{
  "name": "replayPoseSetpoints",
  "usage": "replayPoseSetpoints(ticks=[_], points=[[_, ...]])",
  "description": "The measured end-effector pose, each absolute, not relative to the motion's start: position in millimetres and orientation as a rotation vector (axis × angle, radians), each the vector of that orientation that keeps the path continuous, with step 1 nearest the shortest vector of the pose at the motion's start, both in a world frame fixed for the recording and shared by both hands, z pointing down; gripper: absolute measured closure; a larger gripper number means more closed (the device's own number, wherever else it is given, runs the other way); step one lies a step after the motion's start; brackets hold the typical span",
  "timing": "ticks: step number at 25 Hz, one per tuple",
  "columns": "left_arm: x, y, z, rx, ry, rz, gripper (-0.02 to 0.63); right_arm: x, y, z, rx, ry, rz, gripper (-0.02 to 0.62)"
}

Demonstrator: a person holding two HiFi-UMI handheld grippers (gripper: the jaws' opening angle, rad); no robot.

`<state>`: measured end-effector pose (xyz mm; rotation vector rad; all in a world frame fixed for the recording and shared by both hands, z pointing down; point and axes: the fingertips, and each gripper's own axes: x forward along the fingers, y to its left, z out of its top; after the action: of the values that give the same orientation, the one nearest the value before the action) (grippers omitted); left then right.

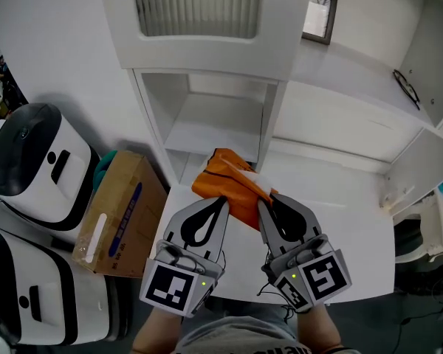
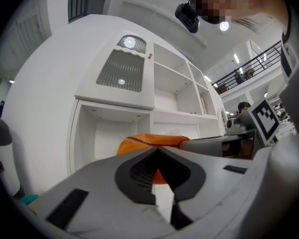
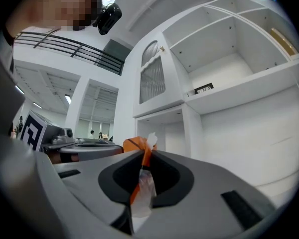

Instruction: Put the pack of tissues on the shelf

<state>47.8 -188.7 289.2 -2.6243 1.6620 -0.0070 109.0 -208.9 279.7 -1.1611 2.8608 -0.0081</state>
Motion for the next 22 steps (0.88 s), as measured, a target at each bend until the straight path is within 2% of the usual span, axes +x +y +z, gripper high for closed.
replayPoseSetpoints(ticks=[22], points=[[59.1,-184.8,300.0,-2.487,1.872,-0.091,0.566,117.3,-221.6,291.2,-0.935,2.915,-0.085,0.554]])
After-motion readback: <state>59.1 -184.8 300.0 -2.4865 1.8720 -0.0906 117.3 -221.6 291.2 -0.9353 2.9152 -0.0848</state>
